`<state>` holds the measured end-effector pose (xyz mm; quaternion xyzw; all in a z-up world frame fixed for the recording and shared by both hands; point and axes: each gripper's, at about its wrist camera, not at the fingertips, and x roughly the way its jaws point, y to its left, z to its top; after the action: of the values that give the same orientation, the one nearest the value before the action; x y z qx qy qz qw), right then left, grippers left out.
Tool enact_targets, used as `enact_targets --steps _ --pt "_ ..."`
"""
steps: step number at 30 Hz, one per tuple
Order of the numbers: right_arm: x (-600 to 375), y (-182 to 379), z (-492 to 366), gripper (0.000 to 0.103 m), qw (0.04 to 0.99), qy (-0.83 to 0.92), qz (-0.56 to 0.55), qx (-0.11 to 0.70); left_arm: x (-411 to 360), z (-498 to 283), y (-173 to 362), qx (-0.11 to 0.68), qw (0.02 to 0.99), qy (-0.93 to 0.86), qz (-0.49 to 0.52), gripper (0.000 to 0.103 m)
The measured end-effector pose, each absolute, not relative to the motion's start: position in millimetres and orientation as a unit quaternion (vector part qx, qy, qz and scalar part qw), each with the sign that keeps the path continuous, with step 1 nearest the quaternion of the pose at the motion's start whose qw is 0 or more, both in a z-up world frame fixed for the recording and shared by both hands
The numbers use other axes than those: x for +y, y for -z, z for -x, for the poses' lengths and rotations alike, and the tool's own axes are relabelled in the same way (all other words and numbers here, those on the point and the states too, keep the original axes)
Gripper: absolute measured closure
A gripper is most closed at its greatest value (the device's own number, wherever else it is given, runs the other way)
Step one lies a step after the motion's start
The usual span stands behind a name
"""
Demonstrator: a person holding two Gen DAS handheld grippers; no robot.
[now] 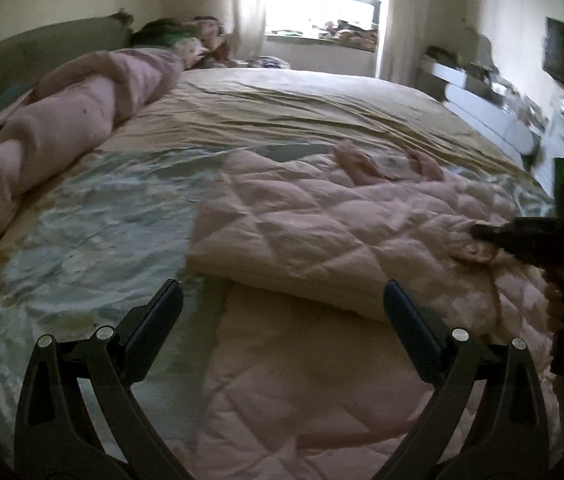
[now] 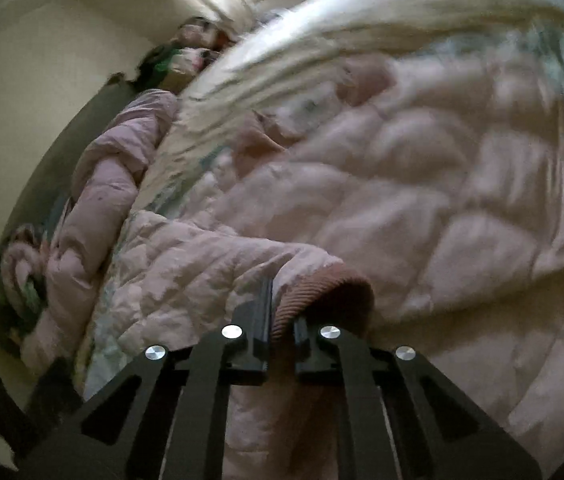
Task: Fold large clothes
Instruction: 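Grasp the pink-trimmed hem edge with the right tool and lift it, then fold the held hem over the jacket body toward the collar, open right tool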
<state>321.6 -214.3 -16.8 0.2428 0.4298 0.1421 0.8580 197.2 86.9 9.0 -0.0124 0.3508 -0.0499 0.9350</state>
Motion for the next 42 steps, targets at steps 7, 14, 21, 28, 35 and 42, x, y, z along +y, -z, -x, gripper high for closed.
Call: enact_targets --steps 7,14,21,28,35,42 --pt "-202 -58 -319 0.097 0.908 -0.167 -0.14 0.357 118 -207 -19 0.352 0.935 0.02 0.048 0.009" --pt "-203 -115 -328 0.097 0.938 -0.15 -0.046 0.31 127 -214 -25 0.35 0.935 0.01 0.053 0.009" --pt "-225 -125 -337 0.097 0.945 -0.113 -0.012 0.307 126 -233 -31 0.352 0.934 0.016 0.058 0.009" --pt "-240 -100 -344 0.097 0.939 -0.083 -0.019 0.332 119 -264 -21 0.376 0.923 0.038 0.075 0.009" --pt "-253 -72 -353 0.097 0.932 -0.051 -0.03 0.358 103 -301 -8 0.402 0.911 0.059 0.068 0.009" --pt "-257 -53 -360 0.096 0.924 -0.036 -0.031 0.379 82 -332 9 0.421 0.901 0.086 0.056 0.023"
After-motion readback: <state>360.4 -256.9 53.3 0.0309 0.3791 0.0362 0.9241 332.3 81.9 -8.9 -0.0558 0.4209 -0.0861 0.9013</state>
